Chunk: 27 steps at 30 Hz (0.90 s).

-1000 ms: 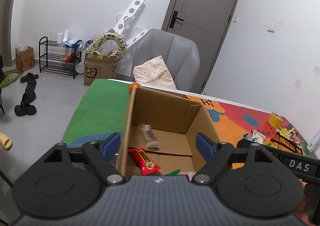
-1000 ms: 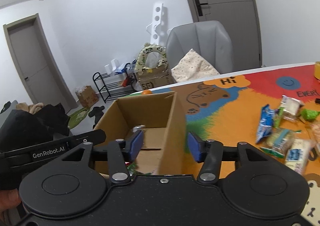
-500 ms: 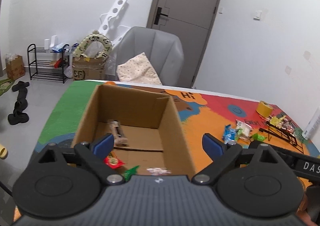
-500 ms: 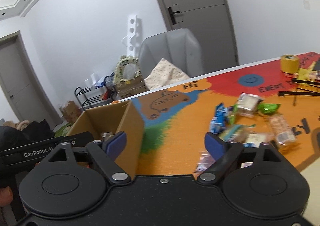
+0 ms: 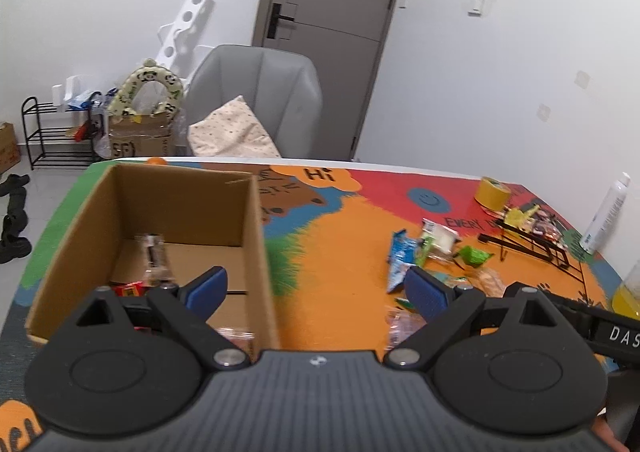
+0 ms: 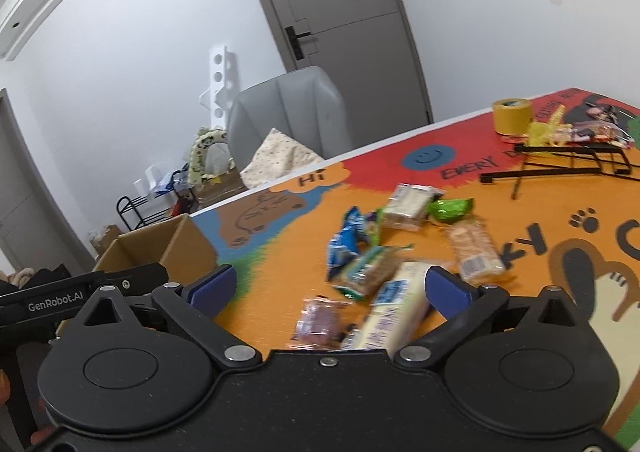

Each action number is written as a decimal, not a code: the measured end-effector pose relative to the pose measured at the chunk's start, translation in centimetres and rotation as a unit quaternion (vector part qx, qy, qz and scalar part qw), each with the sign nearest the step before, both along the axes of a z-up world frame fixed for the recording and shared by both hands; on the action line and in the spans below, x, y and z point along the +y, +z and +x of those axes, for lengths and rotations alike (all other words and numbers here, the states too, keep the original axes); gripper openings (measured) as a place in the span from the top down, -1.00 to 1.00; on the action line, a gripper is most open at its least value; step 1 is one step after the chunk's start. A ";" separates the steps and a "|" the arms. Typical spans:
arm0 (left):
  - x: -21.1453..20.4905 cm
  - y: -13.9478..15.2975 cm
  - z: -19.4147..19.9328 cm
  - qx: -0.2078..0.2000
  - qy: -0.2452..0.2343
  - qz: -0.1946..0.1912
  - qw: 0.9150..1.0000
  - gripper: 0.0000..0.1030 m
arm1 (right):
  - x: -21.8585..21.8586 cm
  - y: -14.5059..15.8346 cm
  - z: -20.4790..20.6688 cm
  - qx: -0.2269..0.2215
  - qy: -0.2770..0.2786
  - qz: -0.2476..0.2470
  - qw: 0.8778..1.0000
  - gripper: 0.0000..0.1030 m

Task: Organize snacks
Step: 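Grasp the purple-wrapped snack with the left gripper while the right gripper grasps the white cake roll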

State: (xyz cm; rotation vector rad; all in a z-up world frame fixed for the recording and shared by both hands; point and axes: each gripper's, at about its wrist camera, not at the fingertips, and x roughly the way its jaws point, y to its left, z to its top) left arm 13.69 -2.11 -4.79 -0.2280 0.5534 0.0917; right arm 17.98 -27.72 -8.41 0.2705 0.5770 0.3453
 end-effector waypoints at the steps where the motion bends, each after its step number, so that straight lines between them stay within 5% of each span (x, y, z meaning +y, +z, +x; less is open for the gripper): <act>1: -0.4 -0.1 0.1 0.000 -0.003 0.000 1.000 -0.84 | -0.5 -0.1 0.1 0.001 -0.004 0.000 1.000 -0.99; 15: -5.7 -0.7 2.4 0.006 -0.051 0.006 0.999 -0.84 | -6.4 -2.2 0.8 0.021 -0.050 0.019 0.998 -0.99; 27: -7.7 -2.7 4.2 0.022 -0.074 0.010 0.997 -0.73 | -6.7 -3.9 1.8 0.042 -0.040 0.020 0.998 -0.94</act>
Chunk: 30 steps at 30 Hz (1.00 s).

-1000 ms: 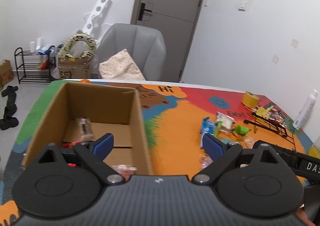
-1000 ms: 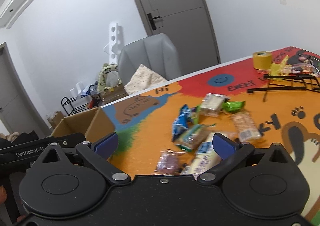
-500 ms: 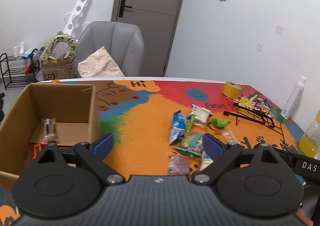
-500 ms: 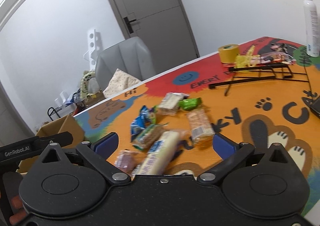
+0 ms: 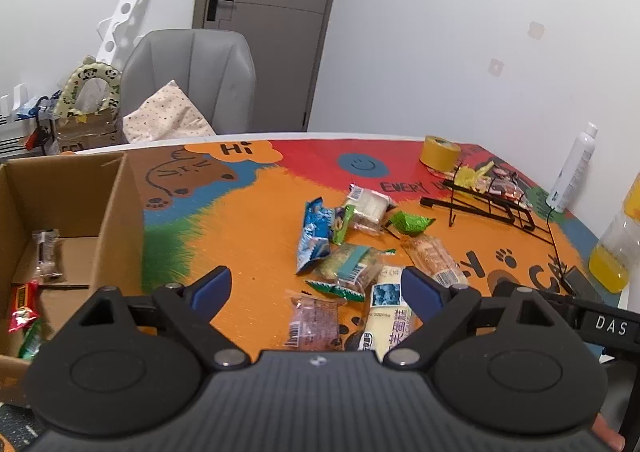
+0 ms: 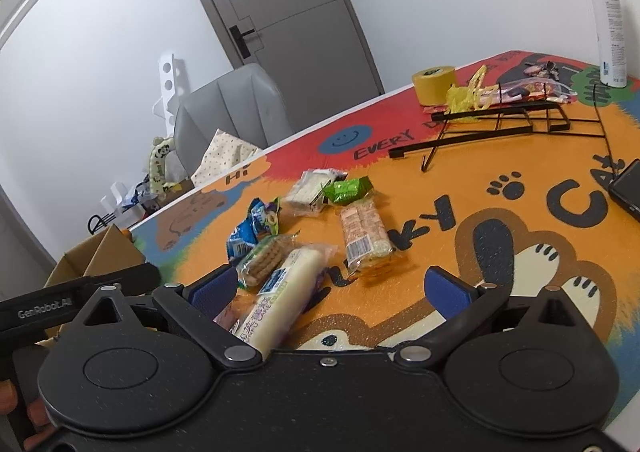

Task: Organize snacks
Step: 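Grasp the purple-wrapped snack with the left gripper while the right gripper grasps the white cake roll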

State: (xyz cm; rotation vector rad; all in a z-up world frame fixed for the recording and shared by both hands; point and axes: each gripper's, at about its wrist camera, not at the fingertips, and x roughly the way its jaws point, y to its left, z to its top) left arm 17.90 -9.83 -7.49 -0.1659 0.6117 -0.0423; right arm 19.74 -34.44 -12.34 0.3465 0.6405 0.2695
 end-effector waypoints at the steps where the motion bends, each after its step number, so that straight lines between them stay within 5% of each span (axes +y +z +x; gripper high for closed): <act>1: -0.1 -0.2 0.2 0.002 -0.001 0.000 1.000 -0.70 | 0.1 -0.1 0.1 0.002 0.002 0.000 1.000 -0.93; 12: -0.4 -3.4 2.4 0.040 -0.015 -0.012 0.999 -0.35 | 1.4 -1.5 1.2 0.031 0.004 -0.008 0.999 -0.82; 25: -0.3 -6.7 4.4 0.080 -0.015 -0.005 0.997 -0.24 | 3.1 -2.5 2.7 0.046 0.020 -0.013 0.999 -0.81; 30: 0.2 -6.8 4.4 0.076 -0.020 -0.001 0.997 0.30 | 4.2 -2.6 3.1 0.048 0.029 -0.013 0.998 -0.81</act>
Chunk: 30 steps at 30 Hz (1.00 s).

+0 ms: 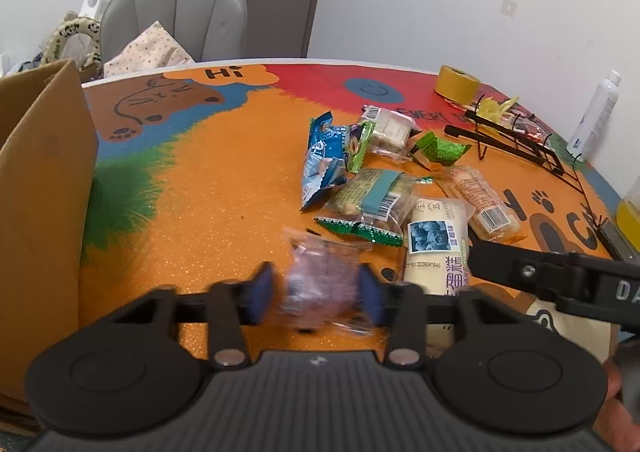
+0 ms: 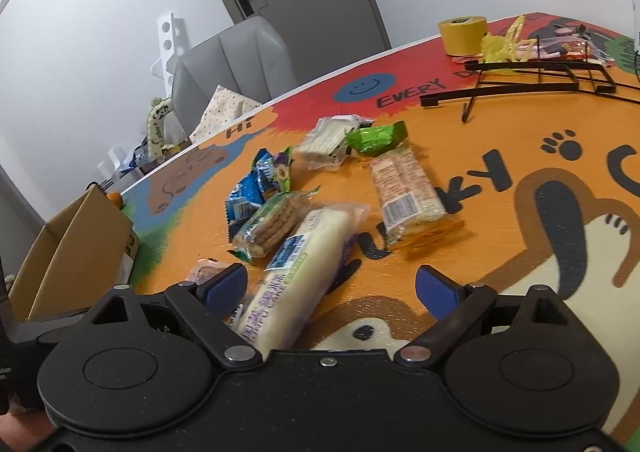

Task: Organize snacks
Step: 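Grasp the purple-wrapped snack with the left gripper while the right gripper grasps the white cake roll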

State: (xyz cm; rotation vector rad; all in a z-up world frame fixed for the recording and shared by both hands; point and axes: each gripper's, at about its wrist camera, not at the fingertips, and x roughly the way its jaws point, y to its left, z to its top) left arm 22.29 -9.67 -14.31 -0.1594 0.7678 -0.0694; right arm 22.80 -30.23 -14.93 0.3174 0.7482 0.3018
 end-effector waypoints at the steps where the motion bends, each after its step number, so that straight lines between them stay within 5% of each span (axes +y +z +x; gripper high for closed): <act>1: 0.1 0.0 0.0 0.000 0.001 -0.001 1.000 0.31 | 0.3 0.0 0.0 0.000 0.003 -0.001 1.000 -0.81; 17: 2.9 1.8 -1.6 -0.018 0.027 -0.021 0.999 0.33 | 3.6 -0.3 0.7 0.010 0.021 -0.025 0.999 -0.67; 23: 3.1 2.0 -2.1 -0.020 0.026 -0.024 0.999 0.34 | 3.8 -0.7 -0.1 0.012 0.028 -0.063 0.998 -0.22; 27: 3.0 2.2 -2.4 -0.020 0.025 -0.026 0.999 0.34 | 2.3 -0.6 -0.3 0.023 0.019 -0.046 0.999 0.33; 30: 2.8 2.5 -2.8 -0.024 0.023 -0.026 0.999 0.34 | 1.6 -0.3 -0.7 0.027 0.014 -0.026 0.999 0.48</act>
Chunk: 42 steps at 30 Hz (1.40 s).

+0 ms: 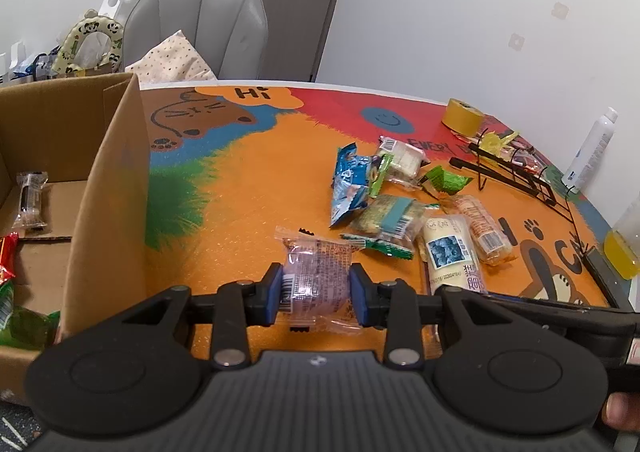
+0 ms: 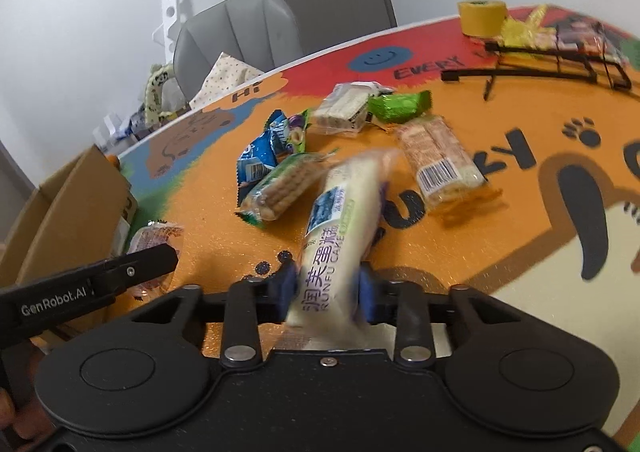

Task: Organize snacks

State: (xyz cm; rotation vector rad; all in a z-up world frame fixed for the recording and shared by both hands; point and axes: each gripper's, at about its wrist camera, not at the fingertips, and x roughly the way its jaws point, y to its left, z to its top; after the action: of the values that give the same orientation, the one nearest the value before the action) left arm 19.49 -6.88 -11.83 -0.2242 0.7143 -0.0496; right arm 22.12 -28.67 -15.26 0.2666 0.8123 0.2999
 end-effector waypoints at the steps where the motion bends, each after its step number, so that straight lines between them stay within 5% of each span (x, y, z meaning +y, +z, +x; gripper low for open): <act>1: -0.1 0.1 -0.1 -0.001 -0.001 0.000 1.000 0.34 | -0.1 0.2 -0.2 -0.003 -0.001 0.002 1.000 0.51; 16: 0.9 3.2 -2.7 -0.042 0.004 -0.004 0.999 0.34 | -0.5 3.4 -2.2 -0.048 -0.019 0.033 0.998 0.60; 29: 3.5 6.0 -4.7 -0.074 0.024 -0.004 0.997 0.34 | 2.9 6.2 -2.7 -0.078 0.018 0.041 0.996 0.60; 37: 7.0 6.9 -5.7 -0.080 0.058 -0.003 0.995 0.64 | 6.3 7.2 -2.7 -0.091 0.053 0.047 0.993 0.60; 42: 8.1 6.6 -6.3 -0.068 0.064 -0.007 0.996 0.63 | 7.0 6.9 -2.8 -0.087 0.057 0.046 0.993 0.60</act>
State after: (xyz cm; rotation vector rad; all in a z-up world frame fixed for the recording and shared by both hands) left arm 13.22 1.26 -5.22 -0.2772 0.5628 0.0511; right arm 19.35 -21.63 -8.36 0.2774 0.6435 0.4629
